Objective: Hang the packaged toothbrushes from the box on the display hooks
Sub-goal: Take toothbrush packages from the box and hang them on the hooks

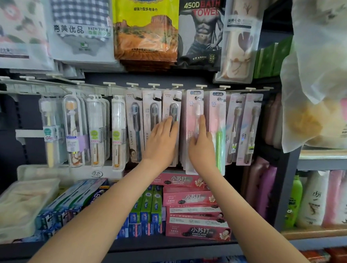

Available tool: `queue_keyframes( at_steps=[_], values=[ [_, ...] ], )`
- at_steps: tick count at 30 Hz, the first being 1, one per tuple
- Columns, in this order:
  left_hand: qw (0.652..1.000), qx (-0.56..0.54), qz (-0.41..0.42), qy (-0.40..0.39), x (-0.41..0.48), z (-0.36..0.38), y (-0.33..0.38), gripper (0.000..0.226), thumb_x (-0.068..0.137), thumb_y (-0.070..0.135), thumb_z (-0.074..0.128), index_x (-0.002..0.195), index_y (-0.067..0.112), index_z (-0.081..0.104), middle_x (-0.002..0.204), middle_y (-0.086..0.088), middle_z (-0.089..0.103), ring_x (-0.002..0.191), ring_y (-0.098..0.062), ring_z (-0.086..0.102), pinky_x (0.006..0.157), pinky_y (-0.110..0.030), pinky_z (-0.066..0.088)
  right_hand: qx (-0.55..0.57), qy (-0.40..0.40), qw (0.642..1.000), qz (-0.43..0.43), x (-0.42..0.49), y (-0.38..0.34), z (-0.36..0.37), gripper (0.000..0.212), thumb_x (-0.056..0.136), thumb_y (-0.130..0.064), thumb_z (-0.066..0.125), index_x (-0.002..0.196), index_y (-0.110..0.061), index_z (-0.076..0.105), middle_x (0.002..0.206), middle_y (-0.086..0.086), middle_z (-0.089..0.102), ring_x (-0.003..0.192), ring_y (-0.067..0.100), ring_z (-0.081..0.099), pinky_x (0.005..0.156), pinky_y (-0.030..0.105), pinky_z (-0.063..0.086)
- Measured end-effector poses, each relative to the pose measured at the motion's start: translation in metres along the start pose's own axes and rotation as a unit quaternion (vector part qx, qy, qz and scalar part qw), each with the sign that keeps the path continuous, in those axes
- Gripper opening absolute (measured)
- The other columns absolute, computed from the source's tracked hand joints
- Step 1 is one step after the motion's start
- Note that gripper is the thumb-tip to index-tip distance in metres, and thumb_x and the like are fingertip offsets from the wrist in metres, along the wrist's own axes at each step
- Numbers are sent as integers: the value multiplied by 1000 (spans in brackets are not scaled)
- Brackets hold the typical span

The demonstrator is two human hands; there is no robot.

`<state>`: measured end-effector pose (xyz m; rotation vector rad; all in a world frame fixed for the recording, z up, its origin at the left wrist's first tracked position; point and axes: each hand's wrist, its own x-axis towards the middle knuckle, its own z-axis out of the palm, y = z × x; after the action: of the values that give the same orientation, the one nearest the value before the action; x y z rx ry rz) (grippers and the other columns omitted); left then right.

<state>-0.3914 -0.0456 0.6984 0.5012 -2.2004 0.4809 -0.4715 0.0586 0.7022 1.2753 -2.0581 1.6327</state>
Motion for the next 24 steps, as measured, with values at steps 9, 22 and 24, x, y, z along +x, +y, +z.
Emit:
queue_keyframes(
  at_steps=[9,22,24],
  values=[
    [999,-23,-3,24,-21,-4,13,69,62,9,83,125,-4,54,131,-26,52,120,-39,54,101,-47,43,-94,0,995,-26,-33,6,-3,70,94,-4,42,154,-15,7,139,14,37,87,27,54,72,35,48],
    [975,-186,-44,-113,-232,-14,46,69,76,20,78,134,-3,47,129,-19,58,117,-31,59,98,-36,45,-138,-142,979,-56,-192,51,38,58,93,-4,50,147,-2,29,139,14,44,126,29,41,102,34,37],
    [958,-208,-67,-185,-280,-6,46,63,82,24,72,135,0,48,130,-16,59,117,-29,60,96,-34,48,-138,-185,972,-42,-229,67,52,56,93,-5,51,146,-4,32,134,13,48,121,29,47,96,37,43]
  ],
)
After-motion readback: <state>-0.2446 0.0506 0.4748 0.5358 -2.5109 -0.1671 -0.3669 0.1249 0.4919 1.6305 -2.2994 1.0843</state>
